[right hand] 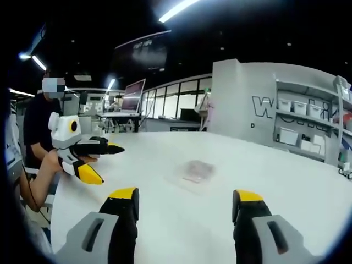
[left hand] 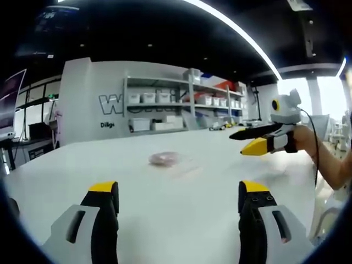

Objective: Open the resealable bag by pulling the two sides of the seal apart until the entire bag opening is separated and visibly accessible.

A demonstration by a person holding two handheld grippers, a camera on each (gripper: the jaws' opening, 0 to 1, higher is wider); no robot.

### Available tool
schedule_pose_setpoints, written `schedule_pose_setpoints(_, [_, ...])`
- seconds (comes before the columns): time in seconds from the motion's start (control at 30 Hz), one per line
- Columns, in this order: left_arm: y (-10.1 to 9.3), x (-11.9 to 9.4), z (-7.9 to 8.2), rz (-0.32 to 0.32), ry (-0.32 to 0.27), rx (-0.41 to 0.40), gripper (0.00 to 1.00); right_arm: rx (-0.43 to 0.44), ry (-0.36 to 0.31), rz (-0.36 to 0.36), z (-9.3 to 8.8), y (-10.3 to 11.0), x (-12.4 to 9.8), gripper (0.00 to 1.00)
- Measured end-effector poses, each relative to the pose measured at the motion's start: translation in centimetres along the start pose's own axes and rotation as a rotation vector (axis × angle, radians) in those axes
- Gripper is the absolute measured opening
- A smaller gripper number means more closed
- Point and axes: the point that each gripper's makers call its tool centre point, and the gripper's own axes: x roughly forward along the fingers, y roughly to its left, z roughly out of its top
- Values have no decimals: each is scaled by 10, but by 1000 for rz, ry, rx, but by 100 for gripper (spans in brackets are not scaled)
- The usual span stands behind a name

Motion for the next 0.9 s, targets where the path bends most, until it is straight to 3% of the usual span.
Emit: schedule_pose_setpoints(0.9, [-1, 0, 3, -2, -12, 6, 87, -32, 10, 12, -1, -4, 12, 64])
